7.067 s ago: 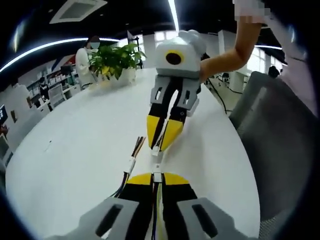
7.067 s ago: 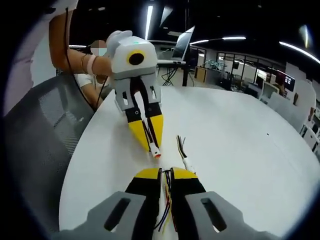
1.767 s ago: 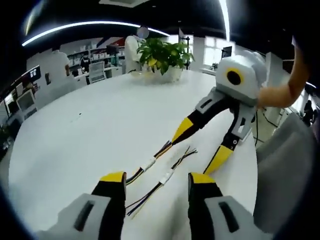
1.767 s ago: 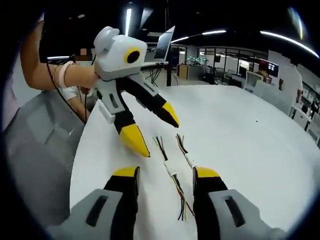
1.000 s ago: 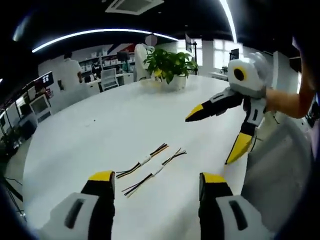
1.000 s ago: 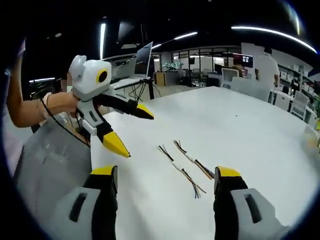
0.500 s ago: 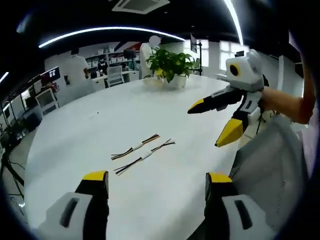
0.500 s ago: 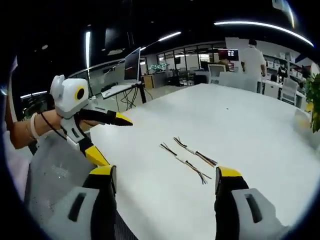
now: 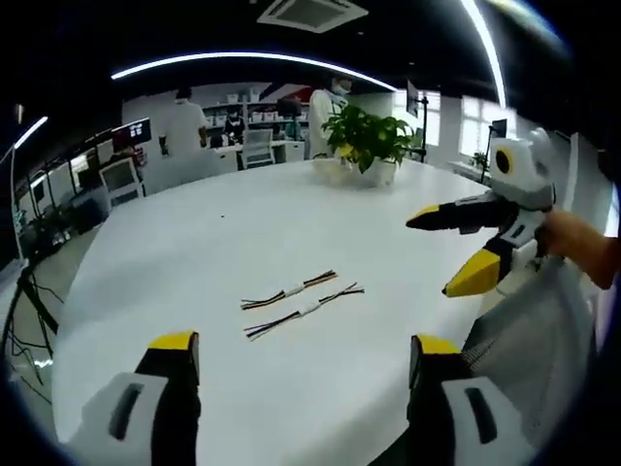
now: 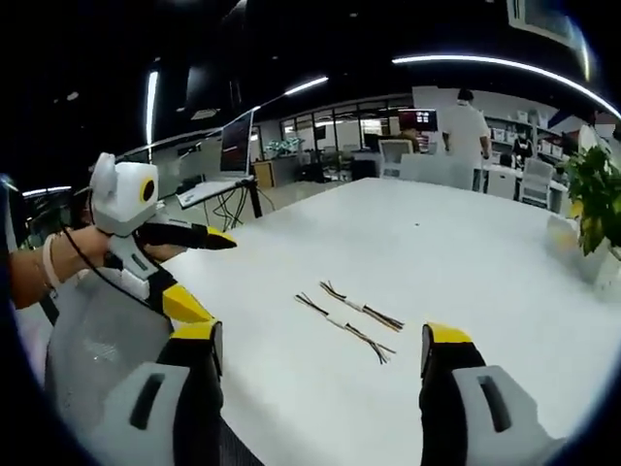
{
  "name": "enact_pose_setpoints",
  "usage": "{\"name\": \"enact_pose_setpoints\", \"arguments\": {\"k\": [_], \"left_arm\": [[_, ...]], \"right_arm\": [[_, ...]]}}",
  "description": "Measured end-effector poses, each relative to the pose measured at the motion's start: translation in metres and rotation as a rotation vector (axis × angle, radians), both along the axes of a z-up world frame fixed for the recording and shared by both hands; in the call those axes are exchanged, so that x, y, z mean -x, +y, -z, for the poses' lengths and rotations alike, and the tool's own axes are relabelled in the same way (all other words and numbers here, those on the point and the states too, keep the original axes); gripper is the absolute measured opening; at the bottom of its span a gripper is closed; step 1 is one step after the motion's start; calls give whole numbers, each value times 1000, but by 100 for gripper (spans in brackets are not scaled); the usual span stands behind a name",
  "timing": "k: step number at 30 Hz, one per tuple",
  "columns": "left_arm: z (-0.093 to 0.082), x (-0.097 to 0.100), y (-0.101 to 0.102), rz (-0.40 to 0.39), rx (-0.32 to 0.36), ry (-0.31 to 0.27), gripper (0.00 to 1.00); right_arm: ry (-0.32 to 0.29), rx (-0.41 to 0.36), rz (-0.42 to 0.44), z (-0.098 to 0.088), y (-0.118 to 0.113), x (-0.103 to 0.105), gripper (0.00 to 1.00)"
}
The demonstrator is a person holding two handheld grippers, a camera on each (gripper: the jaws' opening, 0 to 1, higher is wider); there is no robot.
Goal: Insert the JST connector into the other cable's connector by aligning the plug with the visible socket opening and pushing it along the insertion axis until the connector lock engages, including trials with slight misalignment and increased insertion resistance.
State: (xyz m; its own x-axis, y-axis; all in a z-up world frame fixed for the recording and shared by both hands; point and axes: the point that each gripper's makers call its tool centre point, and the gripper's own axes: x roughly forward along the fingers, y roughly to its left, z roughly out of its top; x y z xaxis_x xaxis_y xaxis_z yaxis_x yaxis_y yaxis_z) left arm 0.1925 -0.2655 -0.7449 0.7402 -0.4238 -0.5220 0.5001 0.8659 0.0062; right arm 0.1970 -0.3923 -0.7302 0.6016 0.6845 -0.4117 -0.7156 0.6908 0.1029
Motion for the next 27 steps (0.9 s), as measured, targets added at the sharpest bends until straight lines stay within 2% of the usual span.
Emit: {"name": "enact_pose_setpoints", "arguments": {"k": [10,14,17,22,24,27], "left_arm": [[6,4,2,2,-110,-10,86],[6,4,2,-12,-107,-10,84],[3,2,5,-22,-130,-33,84],[2,4,4,-23,-130,-23,83],[0,3,2,-7,-155,-59,82],[3,4,0,-2,-176,-52,82]], "right_arm": [[18,40,30,2,-16,0,86],[23,55,34,3,-21,1,86],[28,44,41,0,-23,0,86],[23,43,41,-2,-23,-2,86],[21,45,52,-2,-25,-5,88],[35,41,58,0,-26,-7,88]]}}
